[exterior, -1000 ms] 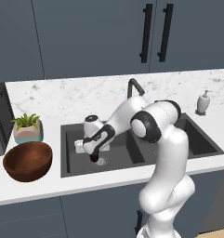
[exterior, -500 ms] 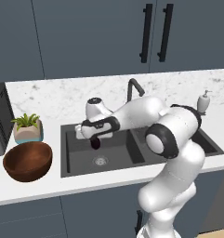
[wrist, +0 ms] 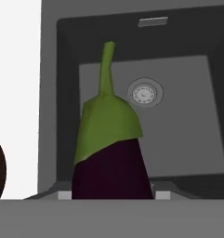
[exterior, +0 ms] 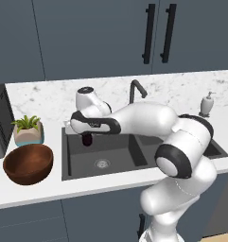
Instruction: Pick the eggplant from the sink and place it in the bowl. Then pick the bowl and place it in the microwave. Then close the microwave door and press the start button.
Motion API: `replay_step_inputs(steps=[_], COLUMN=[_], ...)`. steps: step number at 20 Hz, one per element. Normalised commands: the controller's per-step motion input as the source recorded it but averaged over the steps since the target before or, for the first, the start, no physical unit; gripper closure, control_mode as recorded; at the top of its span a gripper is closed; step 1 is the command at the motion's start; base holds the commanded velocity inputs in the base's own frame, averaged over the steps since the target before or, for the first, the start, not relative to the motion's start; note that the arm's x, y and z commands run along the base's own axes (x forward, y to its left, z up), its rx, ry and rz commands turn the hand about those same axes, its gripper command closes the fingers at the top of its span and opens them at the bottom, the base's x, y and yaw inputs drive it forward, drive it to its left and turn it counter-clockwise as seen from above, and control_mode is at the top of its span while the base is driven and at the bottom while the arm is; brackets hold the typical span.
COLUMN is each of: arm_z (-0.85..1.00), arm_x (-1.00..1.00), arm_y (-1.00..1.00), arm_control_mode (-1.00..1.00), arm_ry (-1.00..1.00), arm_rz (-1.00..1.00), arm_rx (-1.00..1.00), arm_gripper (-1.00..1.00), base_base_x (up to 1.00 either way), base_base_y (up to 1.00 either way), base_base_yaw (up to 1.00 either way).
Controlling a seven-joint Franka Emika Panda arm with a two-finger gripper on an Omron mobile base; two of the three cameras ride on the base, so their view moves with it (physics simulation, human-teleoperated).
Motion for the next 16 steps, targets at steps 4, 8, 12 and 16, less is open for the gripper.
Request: replay_step_inputs(steps=[4, 8, 12, 16], arm_z=[0.48, 0.14, 0.06, 0.34], arm_x=[-0.29, -0.27, -0.02, 0.01], arm_y=[0.58, 0.59, 0.59, 0.52], arm_control_mode=[-1.00, -1.00, -1.00, -1.00], arm_ry=[0.00, 0.00, 0.00, 0.04], arm_rz=[0.00, 0.00, 0.02, 0.03], arm_rx=[-0.03, -0.06, -0.03, 0.00], arm_gripper=[1.00, 1.00, 1.00, 1.00], base_base_x=[0.00, 0.00, 0.00, 0.00], base_base_y=[0.00, 0.00, 0.00, 0.00], base_base_yaw=[0.00, 0.00, 0.00, 0.00])
